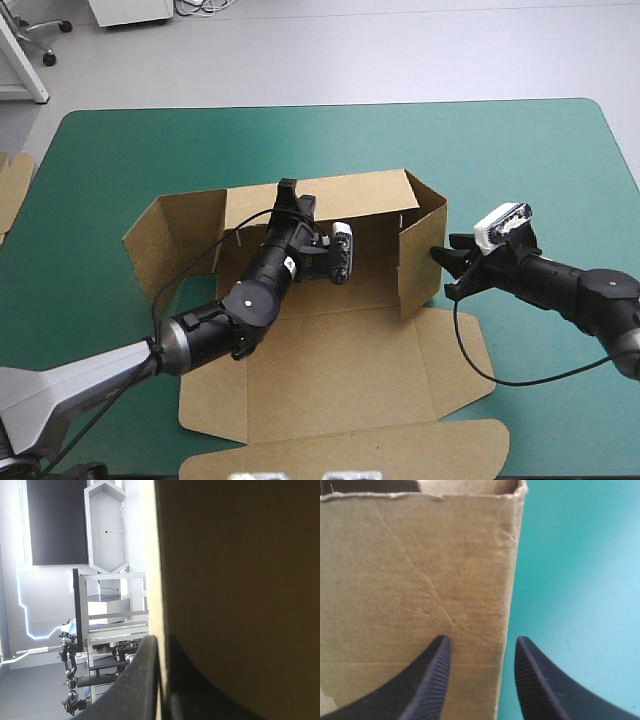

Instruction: Fold the box

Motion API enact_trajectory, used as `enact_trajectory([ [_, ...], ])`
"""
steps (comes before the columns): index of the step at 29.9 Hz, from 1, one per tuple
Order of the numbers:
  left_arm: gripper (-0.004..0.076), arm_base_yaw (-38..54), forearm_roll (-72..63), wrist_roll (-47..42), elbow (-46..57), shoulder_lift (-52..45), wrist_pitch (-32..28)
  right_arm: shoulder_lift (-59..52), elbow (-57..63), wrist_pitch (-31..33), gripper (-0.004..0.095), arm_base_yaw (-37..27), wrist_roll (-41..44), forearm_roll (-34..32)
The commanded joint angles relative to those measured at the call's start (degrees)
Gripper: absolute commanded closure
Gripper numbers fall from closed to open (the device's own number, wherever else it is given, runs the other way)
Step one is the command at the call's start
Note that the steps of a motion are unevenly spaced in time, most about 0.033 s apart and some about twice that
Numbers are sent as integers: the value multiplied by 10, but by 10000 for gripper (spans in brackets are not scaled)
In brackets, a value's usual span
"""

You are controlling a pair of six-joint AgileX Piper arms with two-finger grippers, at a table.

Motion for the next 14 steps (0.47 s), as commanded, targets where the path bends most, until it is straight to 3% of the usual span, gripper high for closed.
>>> enact_trajectory([
  [1,738,-3,22,-9,-13,-15,-6,-15,-14,13,365,-3,-22,33],
  [4,738,-3,22,-9,-13,-15,-6,-15,-14,12,312,-3,-29,32],
  [14,738,-3,22,-9,-13,-15,7,-15,-14,1,315,14,-1,29],
])
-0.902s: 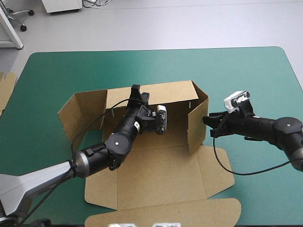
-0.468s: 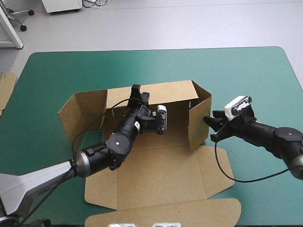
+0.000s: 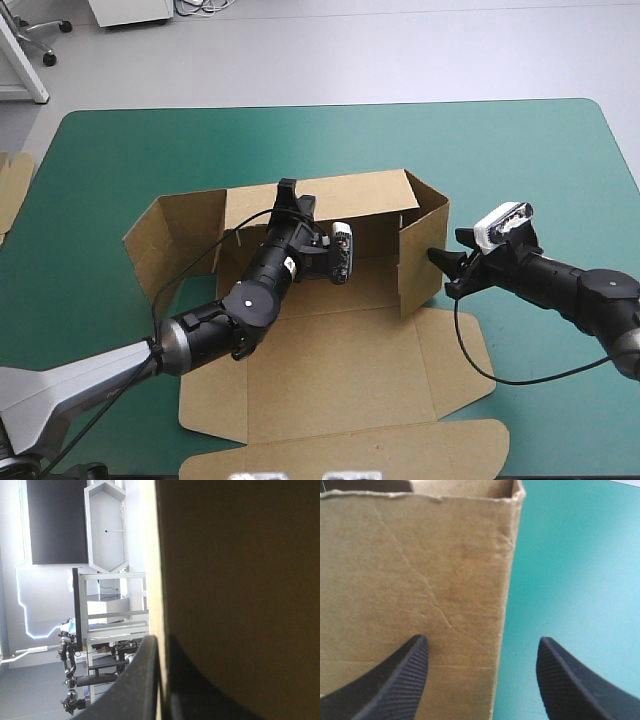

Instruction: Fold the box

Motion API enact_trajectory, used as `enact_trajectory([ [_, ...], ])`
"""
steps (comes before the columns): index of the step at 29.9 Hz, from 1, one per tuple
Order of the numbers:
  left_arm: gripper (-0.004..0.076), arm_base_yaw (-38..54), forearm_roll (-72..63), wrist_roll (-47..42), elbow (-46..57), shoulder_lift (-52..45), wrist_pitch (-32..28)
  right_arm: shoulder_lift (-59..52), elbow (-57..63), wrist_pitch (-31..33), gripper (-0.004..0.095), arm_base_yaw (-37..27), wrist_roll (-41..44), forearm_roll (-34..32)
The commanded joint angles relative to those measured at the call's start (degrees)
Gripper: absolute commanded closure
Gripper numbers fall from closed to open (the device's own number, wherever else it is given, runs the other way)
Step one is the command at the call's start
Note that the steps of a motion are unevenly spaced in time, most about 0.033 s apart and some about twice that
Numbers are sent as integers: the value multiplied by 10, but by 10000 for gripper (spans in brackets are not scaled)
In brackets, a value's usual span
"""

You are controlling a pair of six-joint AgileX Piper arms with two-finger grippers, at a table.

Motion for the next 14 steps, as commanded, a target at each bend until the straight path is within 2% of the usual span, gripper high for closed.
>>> enact_trajectory([
  [1,738,-3,22,-5,-13,-15,9,-15,-14,14,315,26,13,17],
  [8,738,-3,22,-8,-13,-15,14,-15,-14,-59,315,131,48,10],
  [11,738,-3,22,-8,-13,-15,14,-15,-14,-54,323,133,80,5],
  [14,738,-3,22,-8,-13,-15,14,-26,-16,-51,362,133,102,-29],
])
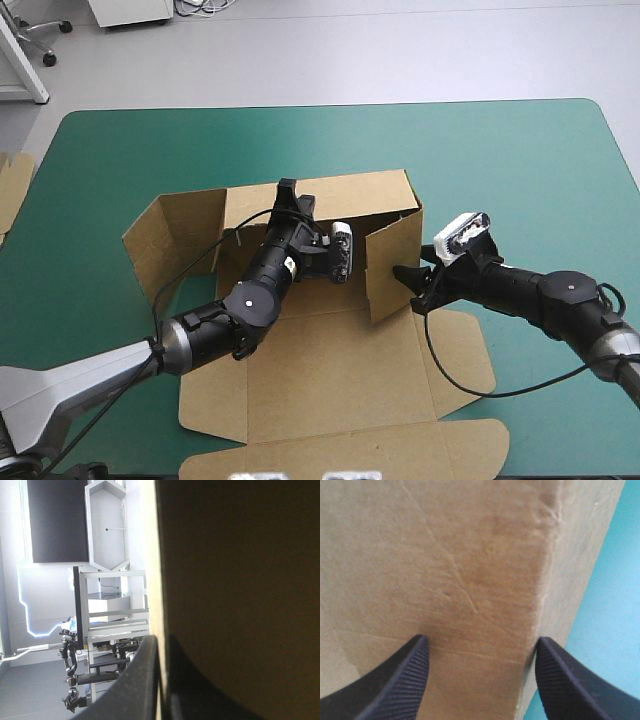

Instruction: Fold the box

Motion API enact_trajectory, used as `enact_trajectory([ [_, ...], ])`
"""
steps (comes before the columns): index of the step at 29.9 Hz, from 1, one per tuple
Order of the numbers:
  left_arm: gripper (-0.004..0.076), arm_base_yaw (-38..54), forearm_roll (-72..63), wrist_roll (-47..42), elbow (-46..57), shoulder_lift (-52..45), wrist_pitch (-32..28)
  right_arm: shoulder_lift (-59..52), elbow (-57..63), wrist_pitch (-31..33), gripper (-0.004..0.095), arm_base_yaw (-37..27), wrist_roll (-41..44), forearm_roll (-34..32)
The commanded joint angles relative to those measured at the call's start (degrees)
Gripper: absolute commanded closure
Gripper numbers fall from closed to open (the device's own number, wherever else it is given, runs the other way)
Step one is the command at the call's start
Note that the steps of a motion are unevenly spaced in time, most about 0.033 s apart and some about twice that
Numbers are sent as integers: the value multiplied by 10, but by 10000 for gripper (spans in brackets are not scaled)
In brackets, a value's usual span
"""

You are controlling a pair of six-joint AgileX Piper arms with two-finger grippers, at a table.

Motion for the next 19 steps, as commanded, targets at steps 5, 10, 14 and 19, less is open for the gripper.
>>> enact_trajectory([
  [5,738,-3,20,-6,-13,-16,7,-45,-16,-10,377,1,35,-50],
  [10,738,-3,20,-6,-13,-16,10,-49,-16,-22,377,1,75,-91],
  [14,738,-3,20,-6,-13,-16,15,-84,-17,-32,377,1,104,-135],
  [19,738,-3,20,-6,-13,-16,15,-132,-17,-58,387,1,143,-182],
])
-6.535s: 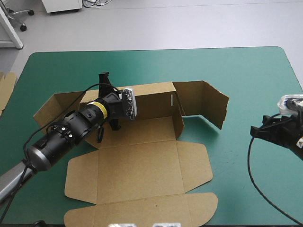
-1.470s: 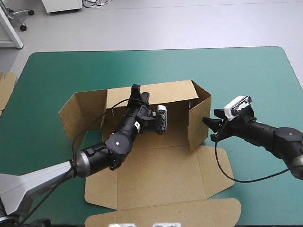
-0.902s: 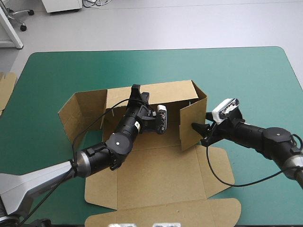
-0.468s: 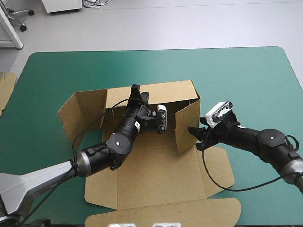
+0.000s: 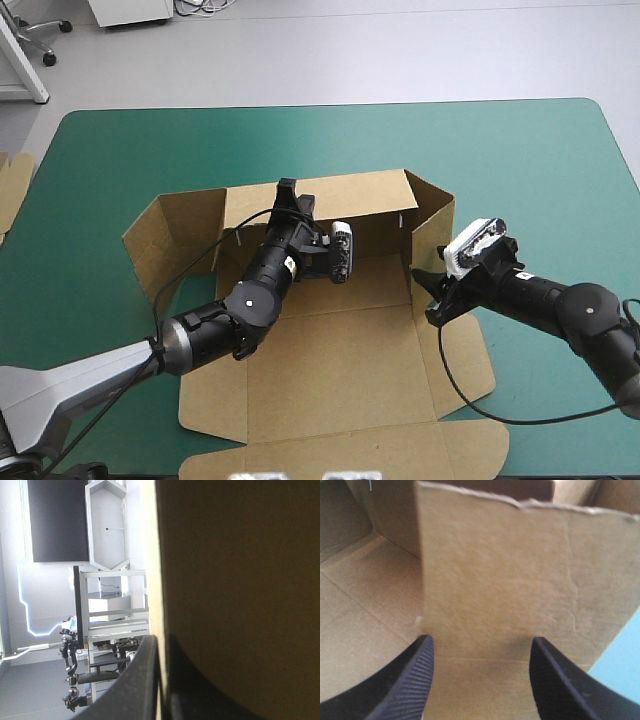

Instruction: Fold the box

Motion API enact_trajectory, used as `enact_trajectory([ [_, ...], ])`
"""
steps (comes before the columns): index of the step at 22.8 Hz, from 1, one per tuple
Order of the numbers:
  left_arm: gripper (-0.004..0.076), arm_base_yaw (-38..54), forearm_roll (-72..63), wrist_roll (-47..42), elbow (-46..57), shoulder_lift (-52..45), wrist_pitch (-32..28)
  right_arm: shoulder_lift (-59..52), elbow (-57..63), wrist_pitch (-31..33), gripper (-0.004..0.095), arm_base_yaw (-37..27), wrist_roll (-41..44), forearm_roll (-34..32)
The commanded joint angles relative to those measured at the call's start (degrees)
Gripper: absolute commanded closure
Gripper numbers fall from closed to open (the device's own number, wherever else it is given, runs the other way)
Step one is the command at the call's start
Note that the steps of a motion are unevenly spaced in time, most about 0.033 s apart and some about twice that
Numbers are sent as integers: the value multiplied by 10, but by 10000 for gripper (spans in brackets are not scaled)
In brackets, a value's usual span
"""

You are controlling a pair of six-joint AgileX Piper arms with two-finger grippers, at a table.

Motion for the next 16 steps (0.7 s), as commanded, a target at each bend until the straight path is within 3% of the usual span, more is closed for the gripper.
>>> enact_trajectory([
  [1,738,-3,20,-6,-13,-17,12,-41,-17,-36,387,0,43,-23],
  [7,738,-3,20,-7,-13,-17,16,-78,-37,-82,387,-1,196,-114],
  [10,738,-3,20,-7,-13,-17,21,-80,-109,-66,387,-2,436,-315],
  [11,738,-3,20,-7,-13,-17,23,-77,-147,-41,387,-14,538,-386],
  [13,738,-3,20,-7,-13,-17,25,-64,-222,16,412,-48,651,-468],
  [16,738,-3,20,-7,-13,-17,25,-16,-319,117,512,-120,680,-486],
])
